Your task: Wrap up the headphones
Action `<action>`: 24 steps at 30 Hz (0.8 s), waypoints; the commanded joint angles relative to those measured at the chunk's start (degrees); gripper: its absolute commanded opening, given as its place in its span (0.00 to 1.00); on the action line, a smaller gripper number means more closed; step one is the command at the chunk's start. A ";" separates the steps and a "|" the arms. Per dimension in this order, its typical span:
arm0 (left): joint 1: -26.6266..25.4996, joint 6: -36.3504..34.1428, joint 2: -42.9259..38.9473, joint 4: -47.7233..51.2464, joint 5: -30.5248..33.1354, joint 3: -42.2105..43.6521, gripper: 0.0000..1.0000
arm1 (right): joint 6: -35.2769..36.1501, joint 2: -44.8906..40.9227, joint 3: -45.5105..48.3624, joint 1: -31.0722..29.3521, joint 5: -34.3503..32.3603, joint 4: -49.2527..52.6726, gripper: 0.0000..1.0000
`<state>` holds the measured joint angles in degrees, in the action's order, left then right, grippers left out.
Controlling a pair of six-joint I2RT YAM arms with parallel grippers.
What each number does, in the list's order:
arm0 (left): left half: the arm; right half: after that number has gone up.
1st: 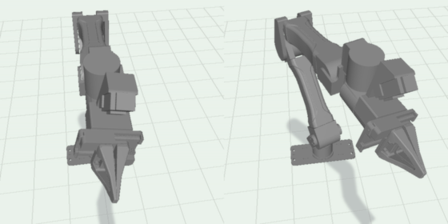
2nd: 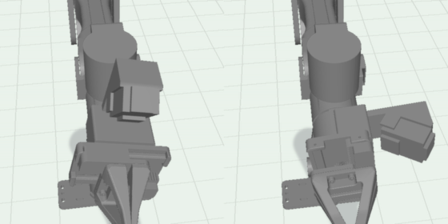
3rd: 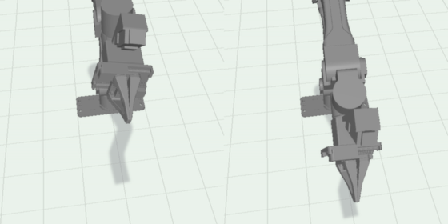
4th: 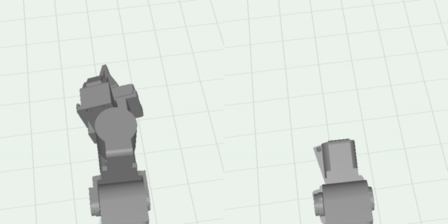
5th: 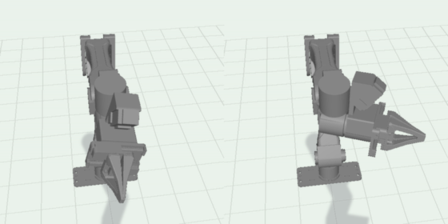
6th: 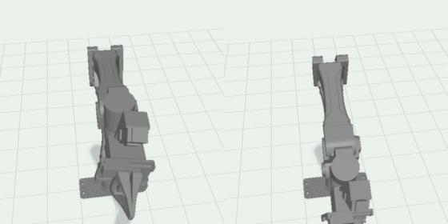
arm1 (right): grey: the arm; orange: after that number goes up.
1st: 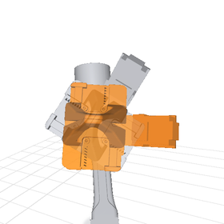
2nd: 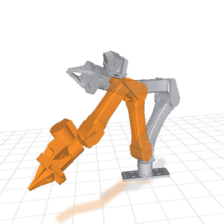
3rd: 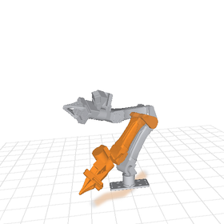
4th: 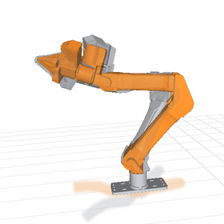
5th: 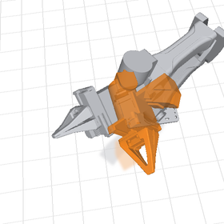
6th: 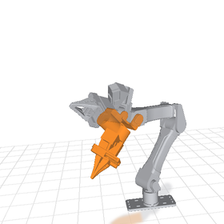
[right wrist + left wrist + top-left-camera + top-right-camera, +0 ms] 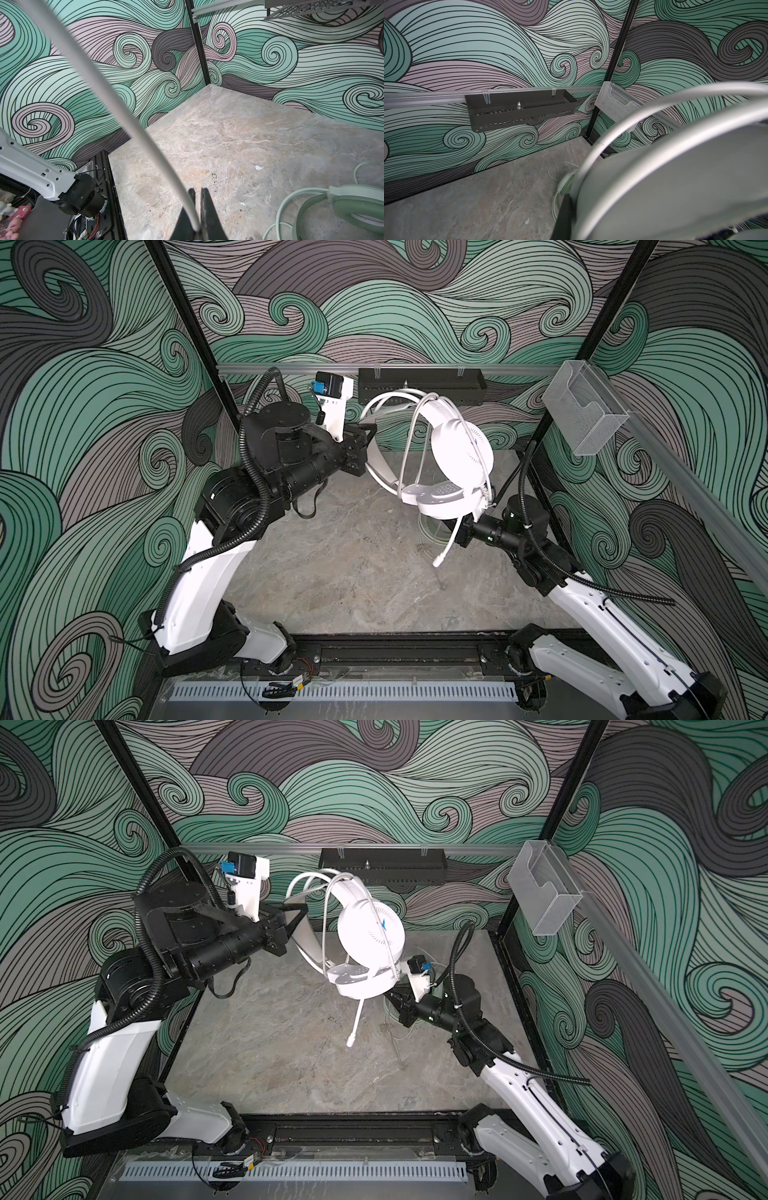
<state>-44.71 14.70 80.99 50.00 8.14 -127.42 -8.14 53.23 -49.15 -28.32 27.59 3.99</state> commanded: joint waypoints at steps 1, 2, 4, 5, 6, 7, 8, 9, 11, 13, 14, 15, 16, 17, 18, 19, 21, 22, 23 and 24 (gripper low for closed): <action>-0.18 3.99 -0.30 -3.92 1.28 -2.40 0.00 | -0.21 1.03 -0.05 0.19 0.93 -0.19 0.00; -0.08 4.42 -0.39 -4.43 1.52 -2.19 0.00 | -0.27 1.28 -0.12 0.19 0.88 -0.05 0.00; -0.11 5.89 -0.57 -5.76 1.71 -1.61 0.00 | -0.60 1.51 -0.14 0.19 0.65 -0.34 0.00; -0.11 6.55 -0.65 -6.51 1.90 -1.31 0.00 | -0.80 1.58 -0.06 0.22 0.54 -0.42 0.00; -0.11 7.31 -0.66 -7.25 2.25 -0.98 0.00 | -0.99 1.52 -0.07 0.11 0.43 -0.70 0.00; -0.12 7.99 -0.82 -8.25 2.64 -0.45 0.00 | -1.17 1.59 -0.06 0.08 0.36 -0.78 0.00; -0.07 8.56 -1.00 -9.23 3.00 0.10 0.00 | -1.33 1.61 -0.03 -0.03 0.46 -0.88 0.00; -0.05 9.01 -1.18 -10.34 3.27 0.63 0.00 | -1.43 1.64 0.04 -0.20 0.27 -1.03 0.00; -0.03 9.47 -0.62 -11.36 2.49 -0.10 0.00 | -1.61 1.71 0.27 -0.46 0.70 -1.33 0.00; -0.03 9.56 0.92 -10.21 1.03 -2.87 0.00 | -1.83 1.69 0.59 -0.60 0.87 -2.11 0.00; -0.03 9.60 2.16 -9.69 0.55 -3.87 0.00 | -1.88 1.59 0.59 -0.69 0.81 -2.43 0.01; -0.03 9.69 2.33 -9.49 0.15 -4.29 0.00 | -1.88 1.68 0.63 -0.77 0.81 -2.98 0.03; -0.03 9.78 2.26 -9.55 -0.17 -4.05 0.00 | -1.88 1.78 0.55 -0.80 0.74 -3.38 0.05; -0.03 9.85 2.09 -9.61 -0.31 -3.70 0.00 | -1.79 1.94 0.49 -0.78 0.68 -3.67 0.07; -0.03 9.87 2.07 -9.55 -0.50 -3.52 0.00 | -1.63 2.20 0.22 -0.78 0.76 -3.95 0.08; -0.03 10.03 2.02 -9.08 -0.74 -3.43 0.00 | -1.38 2.52 -0.03 -0.77 0.98 -4.32 0.10; -0.03 10.51 1.83 -8.77 -1.11 -3.28 0.00 | -0.96 3.40 -0.64 -0.77 1.79 -4.93 0.11; -0.03 10.64 1.58 -8.79 -1.11 -2.97 0.00 | -0.87 3.89 -1.04 -0.78 2.17 -5.13 0.11; -0.03 10.78 1.44 -8.88 -1.15 -2.71 0.00 | -0.76 4.39 -1.33 -0.73 2.26 -5.13 0.11; -0.03 10.78 1.28 -8.92 -1.11 -2.58 0.00 | -0.65 4.83 -1.46 -0.77 2.21 -5.45 0.12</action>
<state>-44.71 21.78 84.01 47.18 8.29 -128.27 -9.39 56.58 -49.36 -28.82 28.67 0.12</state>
